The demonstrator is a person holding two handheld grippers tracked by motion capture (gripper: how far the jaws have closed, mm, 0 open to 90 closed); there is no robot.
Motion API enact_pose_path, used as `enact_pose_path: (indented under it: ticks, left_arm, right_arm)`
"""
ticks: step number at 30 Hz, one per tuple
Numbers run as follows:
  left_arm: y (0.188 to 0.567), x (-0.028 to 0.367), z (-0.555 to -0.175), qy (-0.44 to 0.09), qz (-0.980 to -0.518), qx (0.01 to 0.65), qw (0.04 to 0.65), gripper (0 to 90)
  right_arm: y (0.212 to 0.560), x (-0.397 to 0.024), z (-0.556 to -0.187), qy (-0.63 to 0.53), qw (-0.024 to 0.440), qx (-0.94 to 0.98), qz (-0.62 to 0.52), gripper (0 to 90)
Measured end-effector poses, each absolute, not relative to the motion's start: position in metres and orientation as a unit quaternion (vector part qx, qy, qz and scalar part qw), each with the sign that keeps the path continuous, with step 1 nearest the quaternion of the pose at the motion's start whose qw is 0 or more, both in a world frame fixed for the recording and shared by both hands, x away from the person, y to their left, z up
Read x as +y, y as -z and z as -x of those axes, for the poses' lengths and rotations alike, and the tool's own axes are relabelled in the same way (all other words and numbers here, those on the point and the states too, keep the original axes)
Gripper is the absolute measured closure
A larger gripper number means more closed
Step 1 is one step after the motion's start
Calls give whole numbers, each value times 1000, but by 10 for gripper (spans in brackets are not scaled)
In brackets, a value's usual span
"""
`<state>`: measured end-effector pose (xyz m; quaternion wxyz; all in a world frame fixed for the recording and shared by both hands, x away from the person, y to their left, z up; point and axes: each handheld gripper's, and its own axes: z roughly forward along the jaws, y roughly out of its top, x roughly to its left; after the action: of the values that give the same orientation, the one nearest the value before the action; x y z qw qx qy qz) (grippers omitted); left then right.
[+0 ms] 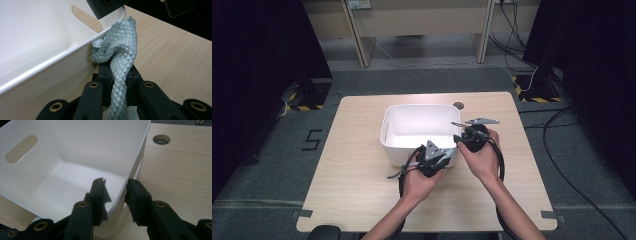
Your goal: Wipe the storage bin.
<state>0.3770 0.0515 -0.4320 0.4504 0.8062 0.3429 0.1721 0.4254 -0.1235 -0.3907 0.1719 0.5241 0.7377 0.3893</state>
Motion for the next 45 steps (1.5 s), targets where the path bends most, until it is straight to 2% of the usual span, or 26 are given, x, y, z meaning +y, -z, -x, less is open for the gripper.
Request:
enact_pose_path:
  ticks: [25, 45]
  left_arm:
    - [456, 49, -379, -172, -814, 339, 439, 786]
    - [485, 45, -383, -167, -832, 344, 403, 786]
  right_arm:
    - [391, -124, -425, -390, 172, 738, -523, 675]
    - [391, -124, -425, -390, 173, 739, -522, 675]
